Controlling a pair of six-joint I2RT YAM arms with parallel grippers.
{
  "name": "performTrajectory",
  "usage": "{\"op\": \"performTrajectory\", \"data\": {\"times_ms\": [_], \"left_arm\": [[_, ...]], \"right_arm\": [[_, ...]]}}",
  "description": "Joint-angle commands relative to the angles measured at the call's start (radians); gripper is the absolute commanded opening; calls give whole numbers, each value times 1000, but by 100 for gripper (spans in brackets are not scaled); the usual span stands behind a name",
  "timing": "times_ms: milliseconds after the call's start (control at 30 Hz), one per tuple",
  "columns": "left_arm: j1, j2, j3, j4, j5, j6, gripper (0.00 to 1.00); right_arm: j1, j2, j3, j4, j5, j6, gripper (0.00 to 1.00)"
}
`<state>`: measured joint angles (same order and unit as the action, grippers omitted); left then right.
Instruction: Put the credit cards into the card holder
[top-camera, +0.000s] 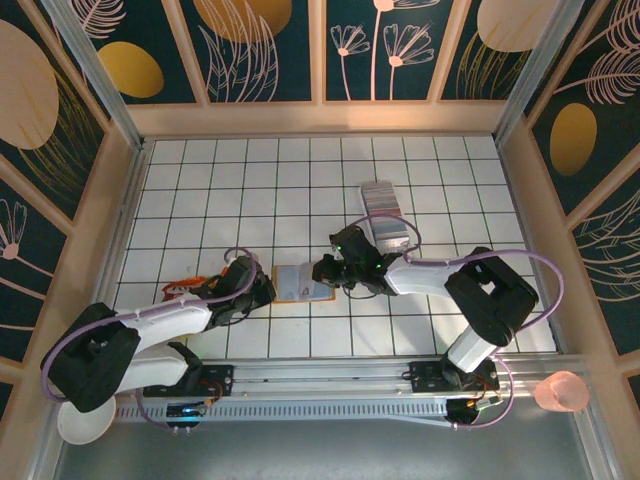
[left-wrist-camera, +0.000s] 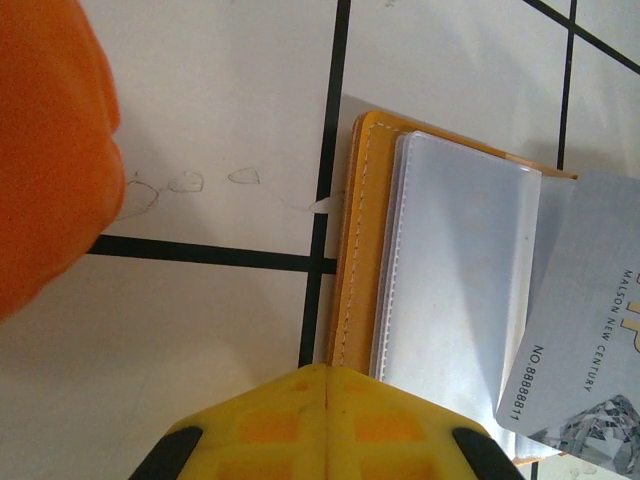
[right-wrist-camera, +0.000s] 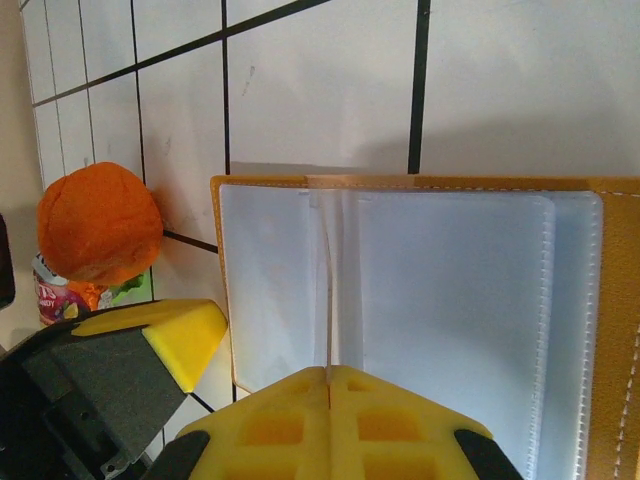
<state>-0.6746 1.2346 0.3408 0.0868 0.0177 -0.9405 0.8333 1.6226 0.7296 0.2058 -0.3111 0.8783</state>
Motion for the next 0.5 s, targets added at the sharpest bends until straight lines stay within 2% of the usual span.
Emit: {"op": "performTrajectory", "data": {"times_ms": [0,467], "left_arm": [[-2,-11,-14,3,8,-1,6],[-2,0,-16,14,15,-1,6]], "right_arm": [[7,-15,-20,9,36,14,0],[29,42,-22,75,-7,43,0]]}}
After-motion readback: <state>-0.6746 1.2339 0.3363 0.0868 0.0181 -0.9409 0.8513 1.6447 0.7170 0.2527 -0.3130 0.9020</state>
